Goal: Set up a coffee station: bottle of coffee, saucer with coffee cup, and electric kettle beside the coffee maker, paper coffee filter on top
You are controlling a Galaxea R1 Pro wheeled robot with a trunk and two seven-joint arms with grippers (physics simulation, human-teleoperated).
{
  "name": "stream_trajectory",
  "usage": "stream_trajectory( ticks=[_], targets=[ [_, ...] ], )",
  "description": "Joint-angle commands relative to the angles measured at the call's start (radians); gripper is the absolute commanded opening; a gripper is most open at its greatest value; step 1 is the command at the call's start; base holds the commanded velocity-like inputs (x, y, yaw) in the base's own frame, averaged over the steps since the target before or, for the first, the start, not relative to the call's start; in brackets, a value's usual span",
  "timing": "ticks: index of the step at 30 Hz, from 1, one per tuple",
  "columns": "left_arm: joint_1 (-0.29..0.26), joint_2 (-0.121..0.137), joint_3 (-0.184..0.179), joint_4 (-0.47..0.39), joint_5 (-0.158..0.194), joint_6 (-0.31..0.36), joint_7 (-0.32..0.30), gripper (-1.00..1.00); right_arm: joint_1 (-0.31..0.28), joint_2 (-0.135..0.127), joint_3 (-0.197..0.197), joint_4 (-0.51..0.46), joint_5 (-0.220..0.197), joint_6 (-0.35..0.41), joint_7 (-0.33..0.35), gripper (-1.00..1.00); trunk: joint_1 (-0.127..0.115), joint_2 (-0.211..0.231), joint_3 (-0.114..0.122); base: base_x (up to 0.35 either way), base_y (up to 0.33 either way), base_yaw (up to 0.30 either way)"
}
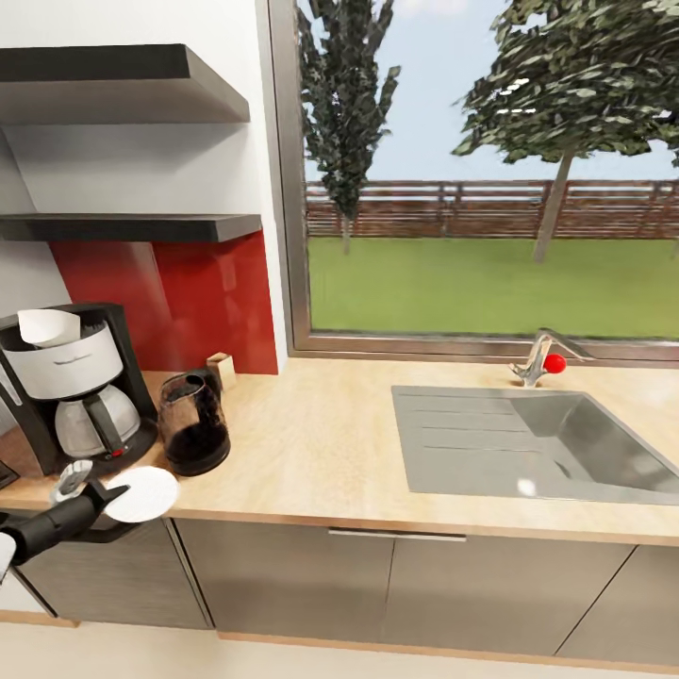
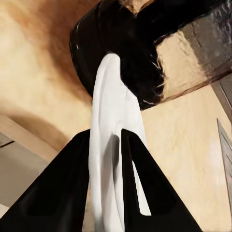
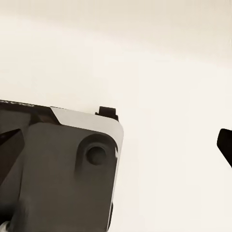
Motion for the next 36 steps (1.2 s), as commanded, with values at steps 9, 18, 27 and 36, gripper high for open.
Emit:
stream_trajectory(
  ticks=[9,18,27,36],
  targets=[
    [-0.002,-0.01,0.011,0.002,-0.052,0.005,0.008,-1.0,-0.001,0.001,0.005,0.001,0.008,-0.002,0.002,1.0,0.001,-0.002,-0.002,0.0,0.0,0.0],
    [-0.002,-0.003,0.071,0.002,-0.053,0.003,0.127,-1.0,-0.001,0.001,0.005,0.001,0.009,-0.002,0.002,1.0,0.001,-0.002,-0.002,0.0,0.0,0.0],
    [-0.002,-0.004,0.085,-0.006,-0.051,0.004,0.131,-1.0,0.001,0.0,0.005,0.002,0.009,-0.002,0.002,1.0,0.001,-0.002,-0.002,0.0,0.0,0.0],
    [-0.002,-0.006,0.083,-0.005,-0.053,0.003,0.132,-1.0,0.001,0.0,0.005,0.002,0.009,-0.002,0.001,1.0,0.001,-0.002,-0.002,0.0,0.0,0.0]
  ],
)
